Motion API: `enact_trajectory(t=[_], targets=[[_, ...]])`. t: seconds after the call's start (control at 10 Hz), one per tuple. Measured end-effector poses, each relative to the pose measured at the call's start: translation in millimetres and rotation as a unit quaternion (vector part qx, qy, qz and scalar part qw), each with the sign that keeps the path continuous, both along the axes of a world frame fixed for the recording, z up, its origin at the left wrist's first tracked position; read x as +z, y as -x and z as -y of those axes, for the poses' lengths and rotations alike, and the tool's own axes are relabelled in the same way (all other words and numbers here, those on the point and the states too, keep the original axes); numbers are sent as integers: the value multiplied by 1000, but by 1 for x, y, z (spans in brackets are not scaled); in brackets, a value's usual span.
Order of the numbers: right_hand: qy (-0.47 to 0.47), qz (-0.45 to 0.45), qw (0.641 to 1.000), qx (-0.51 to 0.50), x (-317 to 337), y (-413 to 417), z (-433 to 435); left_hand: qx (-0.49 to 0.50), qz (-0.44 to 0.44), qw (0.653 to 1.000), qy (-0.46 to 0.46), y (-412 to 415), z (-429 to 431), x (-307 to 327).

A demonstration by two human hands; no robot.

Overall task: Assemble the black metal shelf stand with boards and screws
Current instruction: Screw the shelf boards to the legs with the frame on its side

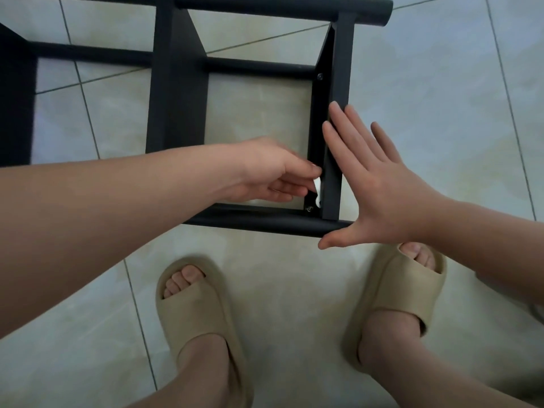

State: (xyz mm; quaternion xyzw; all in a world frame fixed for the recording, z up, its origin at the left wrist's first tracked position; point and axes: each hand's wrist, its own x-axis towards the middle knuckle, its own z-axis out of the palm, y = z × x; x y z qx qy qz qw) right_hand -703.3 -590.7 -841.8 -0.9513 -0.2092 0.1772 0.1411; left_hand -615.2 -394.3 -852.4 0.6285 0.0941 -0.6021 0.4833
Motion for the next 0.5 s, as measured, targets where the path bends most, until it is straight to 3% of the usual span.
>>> enact_trajectory(t=[0.2, 0.5], targets=[[-5, 0, 1000, 0, -1, -1, 0, -30, 51, 997, -54, -2, 2, 0], [-10, 3, 1000, -1, -2, 0, 1, -4, 52, 998, -28, 0, 5, 2]])
